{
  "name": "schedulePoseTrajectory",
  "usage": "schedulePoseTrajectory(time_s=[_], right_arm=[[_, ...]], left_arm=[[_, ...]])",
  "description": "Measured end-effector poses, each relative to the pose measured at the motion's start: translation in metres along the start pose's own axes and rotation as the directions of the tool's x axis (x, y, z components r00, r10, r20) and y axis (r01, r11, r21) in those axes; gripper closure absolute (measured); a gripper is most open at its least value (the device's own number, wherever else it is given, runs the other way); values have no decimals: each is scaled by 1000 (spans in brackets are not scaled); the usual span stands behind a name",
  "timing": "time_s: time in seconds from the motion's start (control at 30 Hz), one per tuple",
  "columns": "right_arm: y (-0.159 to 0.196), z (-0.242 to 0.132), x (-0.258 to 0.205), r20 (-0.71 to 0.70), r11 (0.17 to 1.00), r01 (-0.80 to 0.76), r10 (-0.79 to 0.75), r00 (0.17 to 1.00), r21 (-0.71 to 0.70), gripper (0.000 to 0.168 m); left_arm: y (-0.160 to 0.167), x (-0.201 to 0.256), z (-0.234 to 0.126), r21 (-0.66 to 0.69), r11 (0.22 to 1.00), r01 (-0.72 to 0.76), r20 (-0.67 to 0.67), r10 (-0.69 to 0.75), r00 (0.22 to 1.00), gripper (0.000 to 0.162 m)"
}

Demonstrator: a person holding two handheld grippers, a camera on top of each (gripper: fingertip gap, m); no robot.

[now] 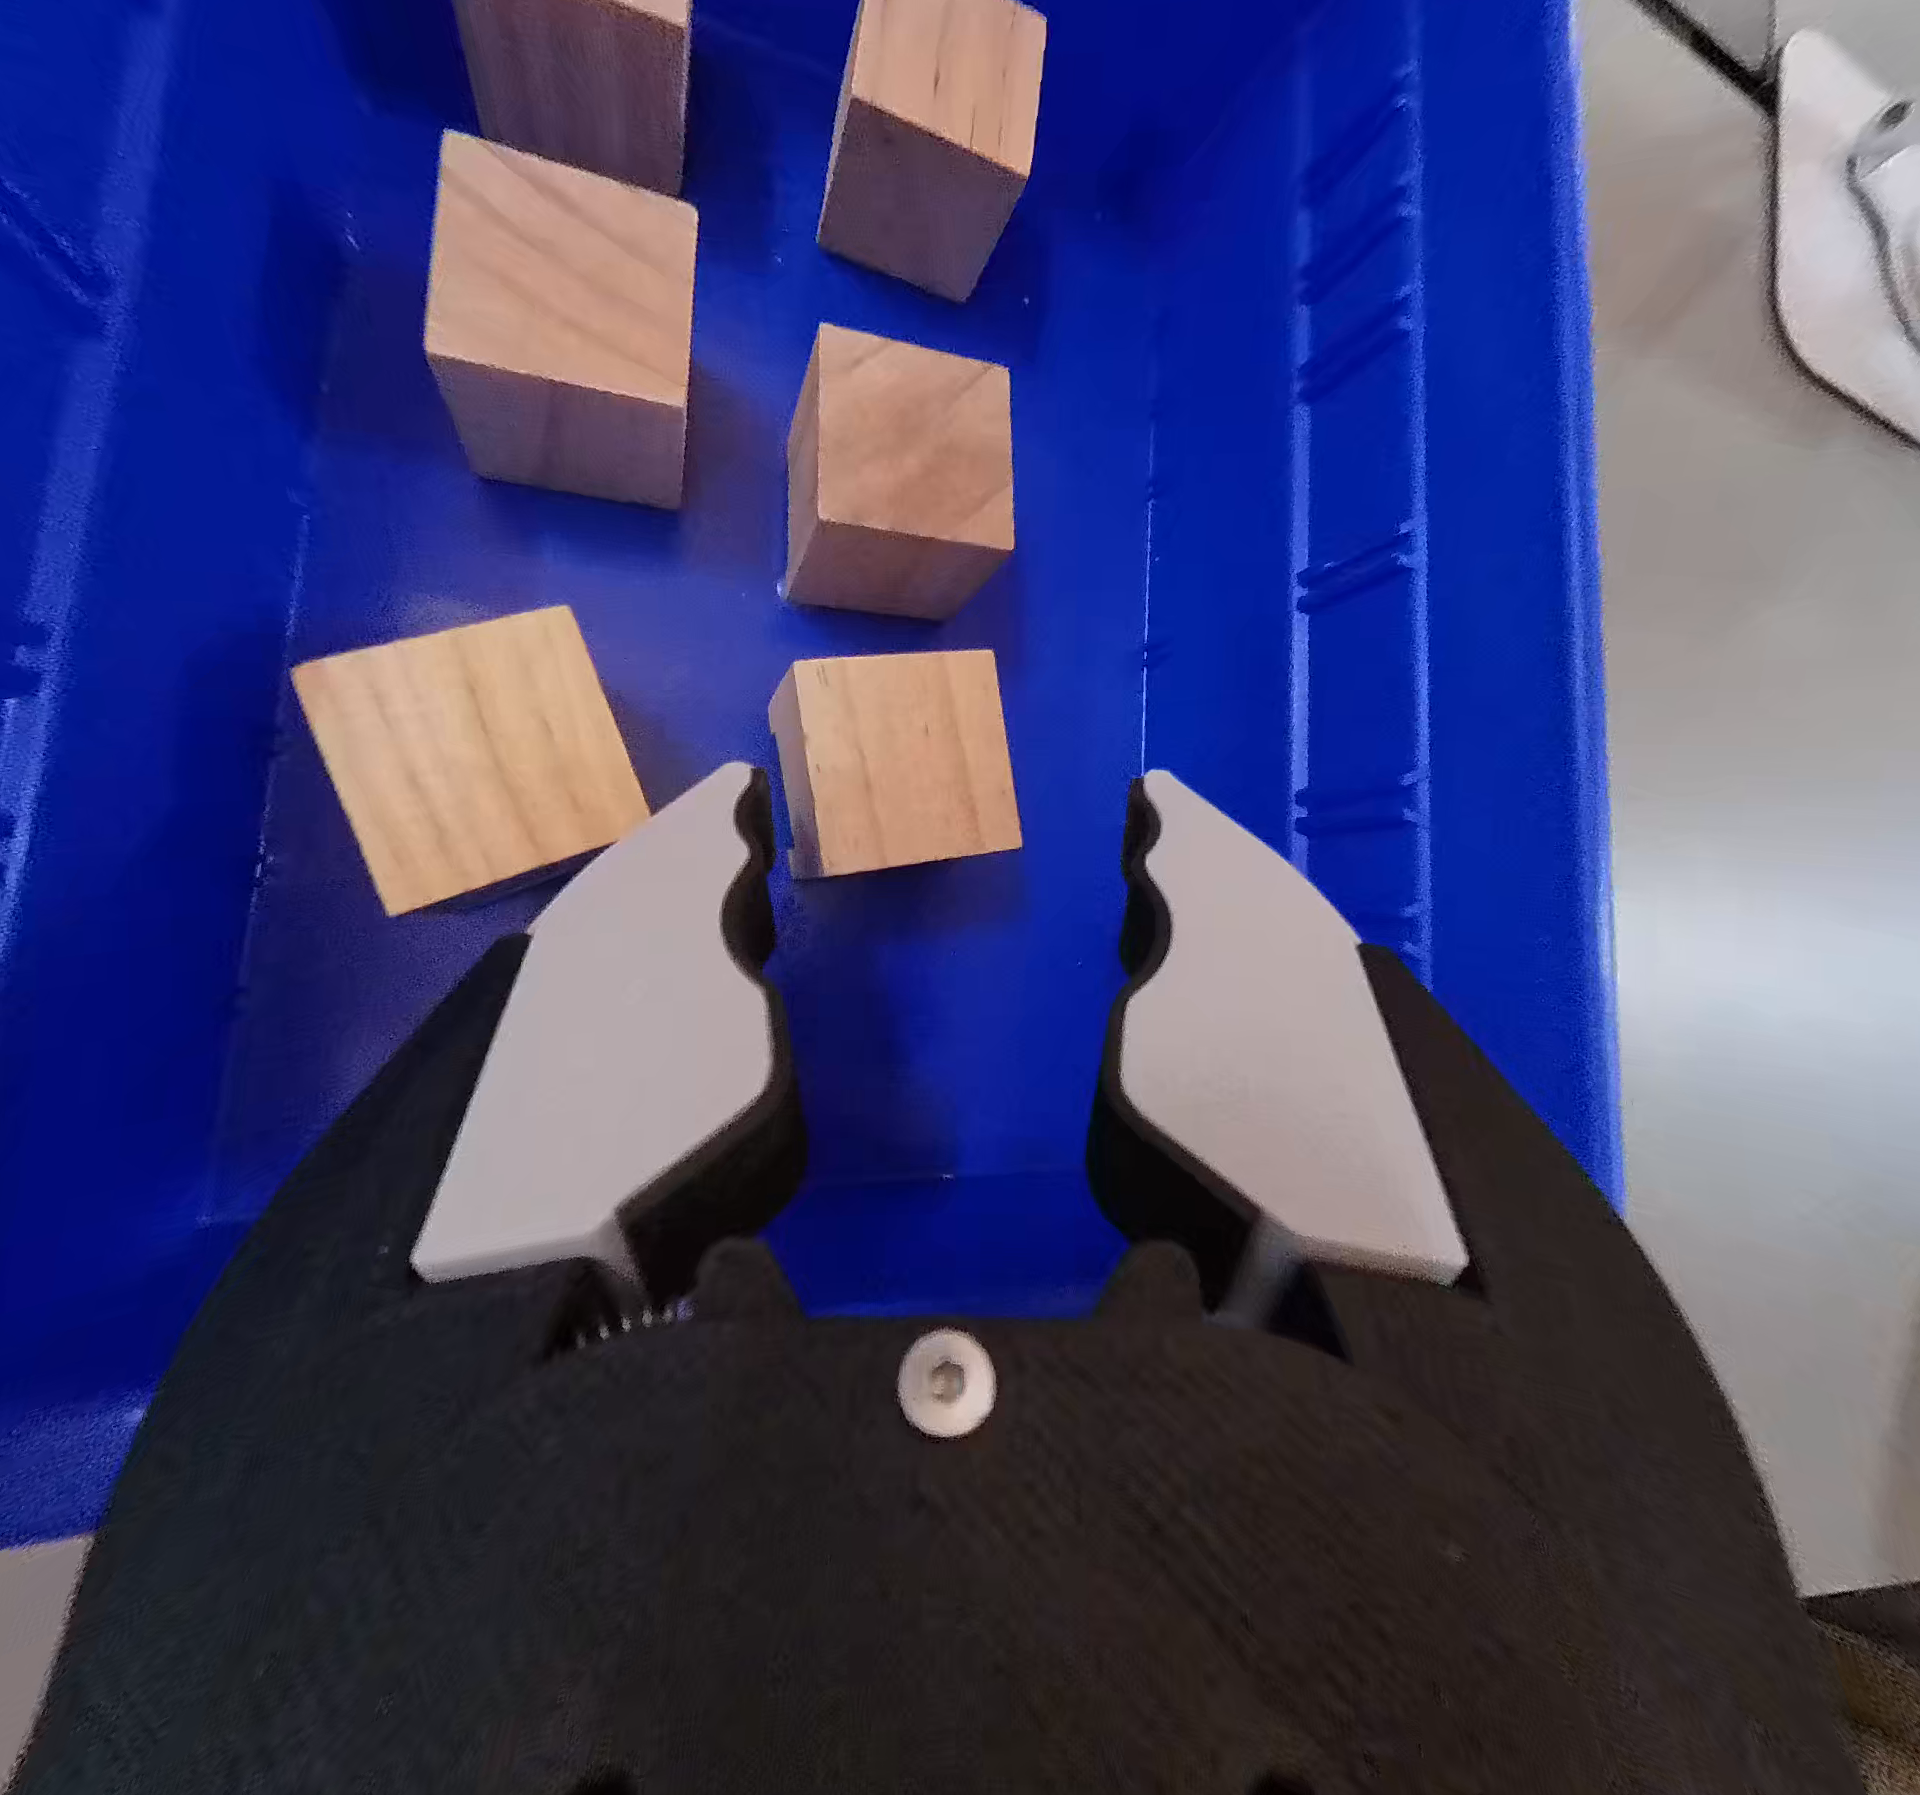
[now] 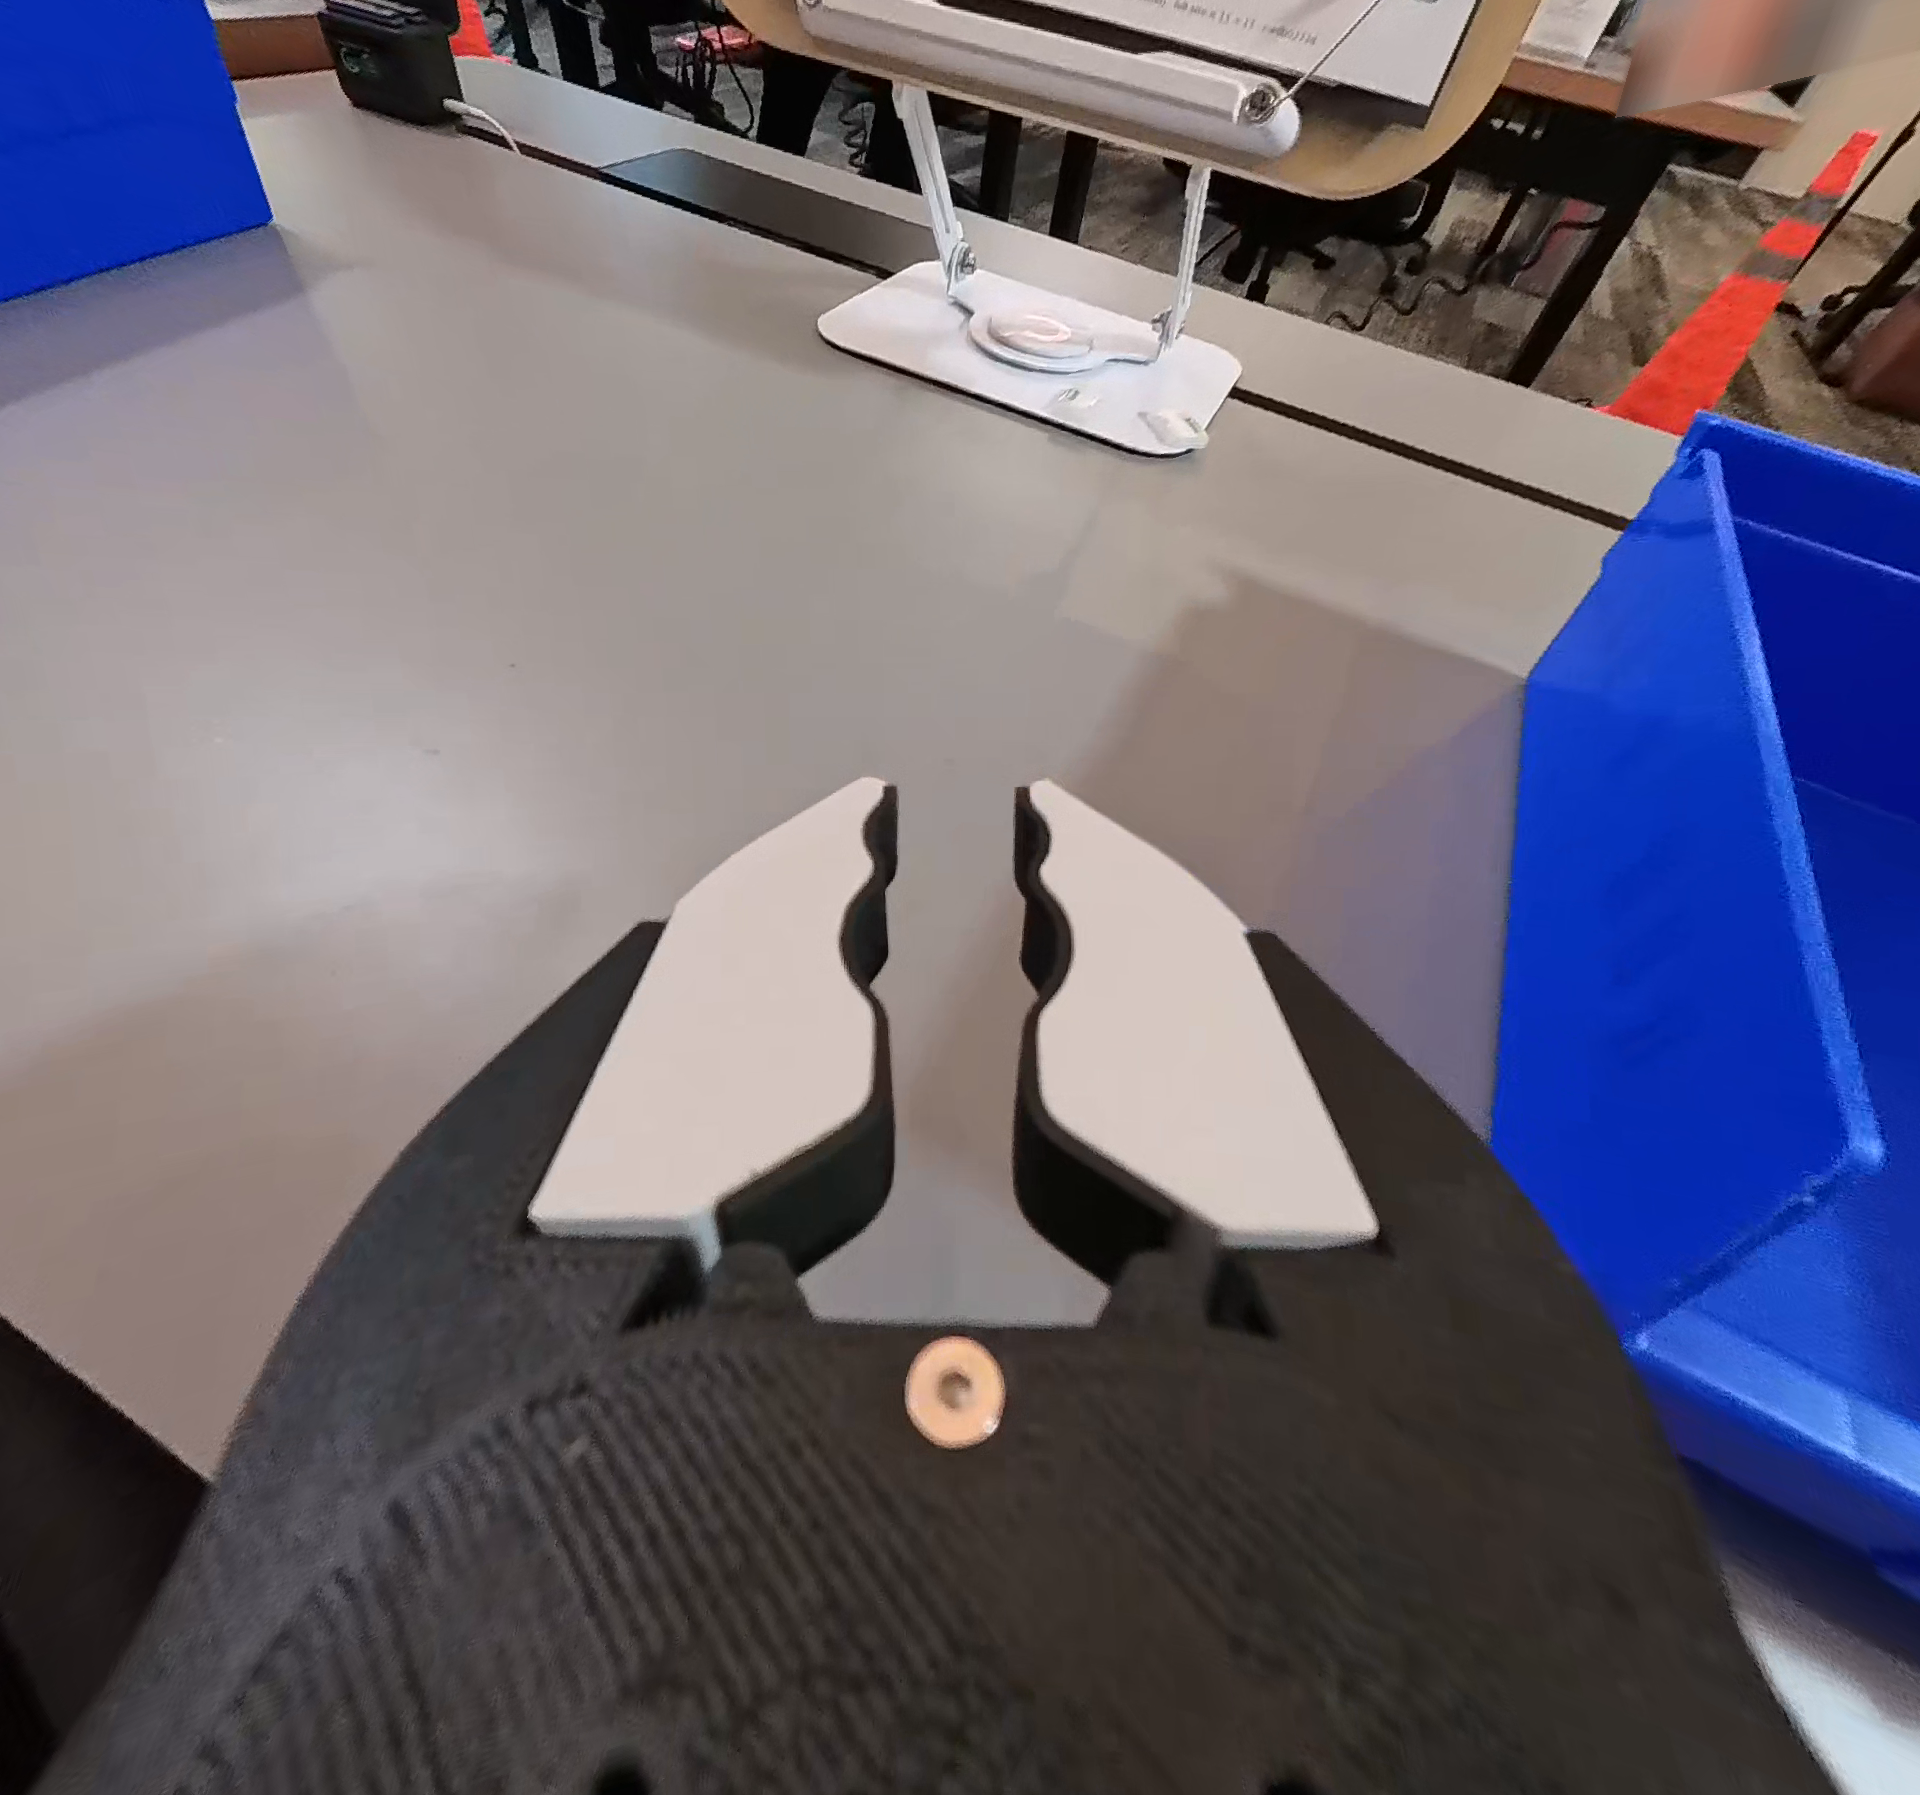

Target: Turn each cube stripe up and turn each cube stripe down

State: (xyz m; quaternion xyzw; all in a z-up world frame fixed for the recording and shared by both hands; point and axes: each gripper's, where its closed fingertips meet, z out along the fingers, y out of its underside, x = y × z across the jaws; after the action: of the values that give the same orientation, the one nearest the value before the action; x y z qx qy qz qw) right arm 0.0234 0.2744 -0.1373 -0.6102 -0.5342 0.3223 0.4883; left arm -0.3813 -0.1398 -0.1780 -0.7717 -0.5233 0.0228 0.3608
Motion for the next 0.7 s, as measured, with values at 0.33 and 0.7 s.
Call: schedulePoseTrajectory(time_s=[0.33, 0.7], right_arm=[[0, -3, 5, -5, 999, -46, 46, 999, 2, 147], [-7, 1, 5, -20, 999, -40, 41, 999, 36, 150]], left_arm=[[7, -8, 18, -78, 995, -65, 118, 73, 990, 101], [-44, 16, -37, 159, 979, -129, 141, 107, 984, 115]])
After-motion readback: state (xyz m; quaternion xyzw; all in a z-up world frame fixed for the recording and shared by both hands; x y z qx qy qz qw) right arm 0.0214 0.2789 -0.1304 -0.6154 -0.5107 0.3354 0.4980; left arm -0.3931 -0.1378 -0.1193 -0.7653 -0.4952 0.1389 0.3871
